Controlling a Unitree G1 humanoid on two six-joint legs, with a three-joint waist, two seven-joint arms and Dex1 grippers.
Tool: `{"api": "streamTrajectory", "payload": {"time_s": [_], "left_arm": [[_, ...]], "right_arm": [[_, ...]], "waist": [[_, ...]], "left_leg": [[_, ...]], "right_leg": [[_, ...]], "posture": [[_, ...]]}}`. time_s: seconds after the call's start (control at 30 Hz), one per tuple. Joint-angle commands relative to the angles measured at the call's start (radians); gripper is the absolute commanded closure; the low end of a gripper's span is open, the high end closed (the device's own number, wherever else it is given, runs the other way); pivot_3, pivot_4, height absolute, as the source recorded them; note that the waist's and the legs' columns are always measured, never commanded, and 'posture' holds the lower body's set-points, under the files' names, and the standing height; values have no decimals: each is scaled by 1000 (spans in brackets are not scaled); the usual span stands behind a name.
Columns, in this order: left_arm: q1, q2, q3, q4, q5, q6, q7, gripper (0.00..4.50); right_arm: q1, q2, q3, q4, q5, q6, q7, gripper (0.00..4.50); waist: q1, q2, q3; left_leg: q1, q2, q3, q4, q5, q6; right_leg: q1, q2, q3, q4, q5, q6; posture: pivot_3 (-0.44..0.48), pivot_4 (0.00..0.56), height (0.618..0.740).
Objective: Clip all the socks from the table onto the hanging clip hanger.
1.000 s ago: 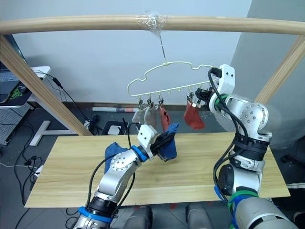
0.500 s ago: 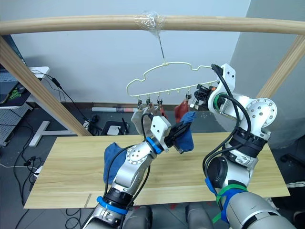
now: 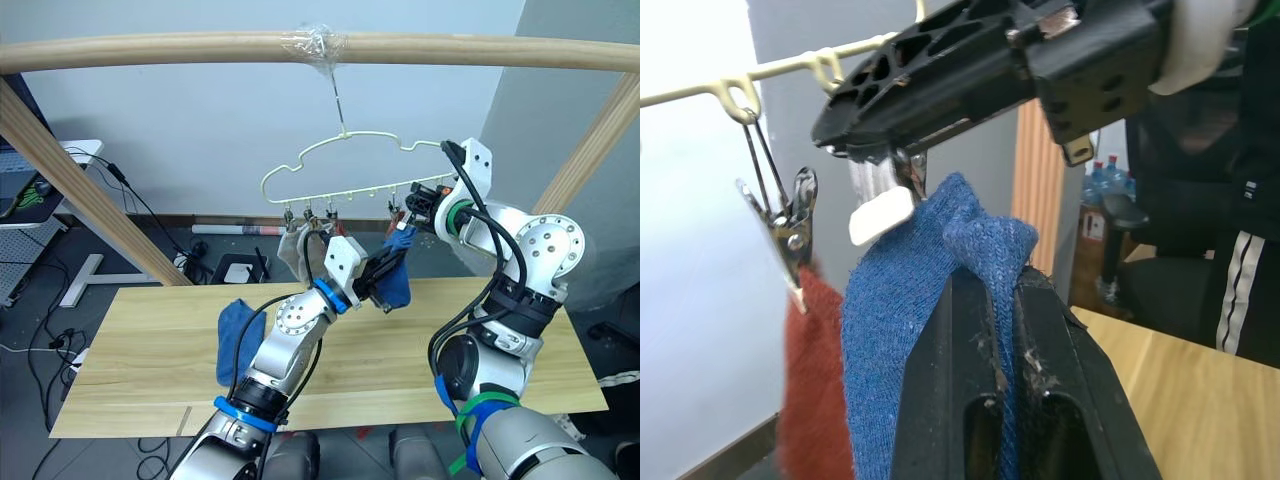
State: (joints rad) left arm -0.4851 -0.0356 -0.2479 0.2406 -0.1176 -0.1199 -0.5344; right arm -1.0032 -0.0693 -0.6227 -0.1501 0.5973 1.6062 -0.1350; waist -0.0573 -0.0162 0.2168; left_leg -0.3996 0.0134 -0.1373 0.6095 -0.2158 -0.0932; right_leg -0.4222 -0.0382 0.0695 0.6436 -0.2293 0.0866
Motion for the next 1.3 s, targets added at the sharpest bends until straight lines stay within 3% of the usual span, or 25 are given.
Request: {"api": "streamTrajectory", "payload": {"time_s": [0.03, 0.27, 0.37, 0.43, 0.57, 0.73, 0.9, 1.13, 1.27, 1.3], "left_arm": [[-16, -16, 5, -12, 3, -40, 9, 4478], [-25, -24, 2, -4, 0, -46, 6, 4478], [-26, -30, -2, -11, -3, -41, 4, 4500], [-28, -33, -1, -9, -1, -40, 5, 4500], [-36, -42, -2, 2, -1, -40, 2, 4500], [-46, -59, -1, 19, -27, -12, -22, 4500], [-100, -118, 53, 100, -91, 48, -10, 4500], [-185, -134, 115, 272, -94, -1, 5, 4500], [-225, -128, 142, 346, -91, -33, -5, 4500], [-236, -125, 147, 366, -91, -41, -11, 3980]], "right_arm": [[15, -28, -7, -16, 20, 8, -36, 4500], [19, -33, -11, -7, 76, 8, -67, 4500], [14, -34, -20, 1, 97, 8, -76, 3629], [11, -37, -23, 3, 109, 8, -85, 2762], [5, -43, -27, 0, 131, 8, -88, 1447], [19, -86, 0, -39, 180, 8, -30, 52], [88, -207, 77, -178, 241, 8, 97, 52], [230, -366, 253, -360, 179, -187, 221, 52], [305, -370, 291, -419, 147, -268, 227, 52], [325, -366, 300, -435, 134, -290, 220, 0]], "waist": [[0, 0, 0], [0, 0, 0], [-1, 0, 0], [-4, 0, 0], [-11, 0, 0], [-27, 0, 0], [-31, 2, 1], [-49, 2, 1], [-55, 1, 1], [-55, 1, 1]], "left_leg": [[0, 0, 0, 0, 0, 0], [0, 0, 0, 0, 0, 0], [0, 0, 0, 0, 0, 0], [0, 0, 0, 0, 0, 0], [-1, 0, 0, 0, 0, 0], [-1, 0, 0, 0, 0, 0], [-1, 0, 1, 0, -1, 1], [-1, 0, 2, 0, -1, 1], [-1, 0, 2, 0, -1, 1], [-1, 0, 2, 0, -1, 1]], "right_leg": [[0, 0, 0, 0, 0, 0], [0, 0, 0, 0, 0, 0], [0, 0, 0, 0, 0, 0], [0, 0, 0, 0, 0, 0], [-1, 0, 0, 0, 0, 0], [-1, 0, 0, 0, 0, 0], [-2, 0, 1, -1, 0, 0], [-2, 0, 1, -1, -1, 2], [-2, 0, 1, -1, -1, 2], [-2, 0, 1, -1, -1, 2]], "posture": [[-106, 196, 740], [-103, 194, 740], [-103, 194, 740], [-103, 192, 740], [-103, 192, 740], [-105, 188, 740], [-123, 188, 740], [-146, 188, 740], [-160, 191, 740], [-160, 191, 740]]}}
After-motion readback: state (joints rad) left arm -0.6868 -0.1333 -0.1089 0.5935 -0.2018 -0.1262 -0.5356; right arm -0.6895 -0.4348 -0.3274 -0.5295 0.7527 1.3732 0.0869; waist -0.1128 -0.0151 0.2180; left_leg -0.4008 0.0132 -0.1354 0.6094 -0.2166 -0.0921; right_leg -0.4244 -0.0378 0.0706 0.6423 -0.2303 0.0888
